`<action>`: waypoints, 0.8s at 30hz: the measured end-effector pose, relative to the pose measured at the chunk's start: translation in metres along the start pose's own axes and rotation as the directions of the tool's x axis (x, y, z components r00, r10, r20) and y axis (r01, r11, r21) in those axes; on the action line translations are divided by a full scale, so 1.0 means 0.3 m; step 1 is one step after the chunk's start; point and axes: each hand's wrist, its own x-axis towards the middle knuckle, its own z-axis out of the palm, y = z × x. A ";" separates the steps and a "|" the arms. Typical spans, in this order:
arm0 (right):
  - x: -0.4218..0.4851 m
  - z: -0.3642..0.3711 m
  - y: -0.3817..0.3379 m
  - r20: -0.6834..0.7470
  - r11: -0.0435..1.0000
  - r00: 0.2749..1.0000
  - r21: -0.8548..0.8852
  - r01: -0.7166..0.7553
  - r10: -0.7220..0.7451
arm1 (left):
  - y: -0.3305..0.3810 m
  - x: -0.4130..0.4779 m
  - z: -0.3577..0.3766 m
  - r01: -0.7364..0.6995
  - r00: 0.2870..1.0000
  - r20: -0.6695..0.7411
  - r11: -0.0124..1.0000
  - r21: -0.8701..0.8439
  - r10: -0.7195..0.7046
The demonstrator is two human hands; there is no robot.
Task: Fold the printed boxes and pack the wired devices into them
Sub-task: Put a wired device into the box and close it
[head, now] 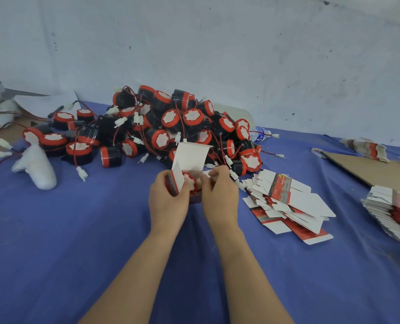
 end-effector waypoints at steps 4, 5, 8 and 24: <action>0.011 -0.002 0.026 -0.105 1.000 0.994 -0.005 -0.004 0.004 | -0.004 -0.002 0.007 -0.027 0.999 0.023 0.998 0.051 0.026; 0.018 -0.004 0.033 -0.092 0.999 0.996 -0.033 -0.004 0.001 | -0.006 -0.002 0.005 -0.033 0.999 0.025 0.997 0.069 0.031; 0.027 -0.008 0.053 0.033 0.992 0.999 -0.125 0.034 -0.030 | -0.013 0.002 -0.002 -0.044 0.999 0.023 0.992 0.114 0.042; 0.045 -0.072 0.056 0.149 0.983 0.986 0.153 -0.097 0.074 | -0.026 0.020 -0.008 0.073 0.995 0.063 0.994 0.082 -0.078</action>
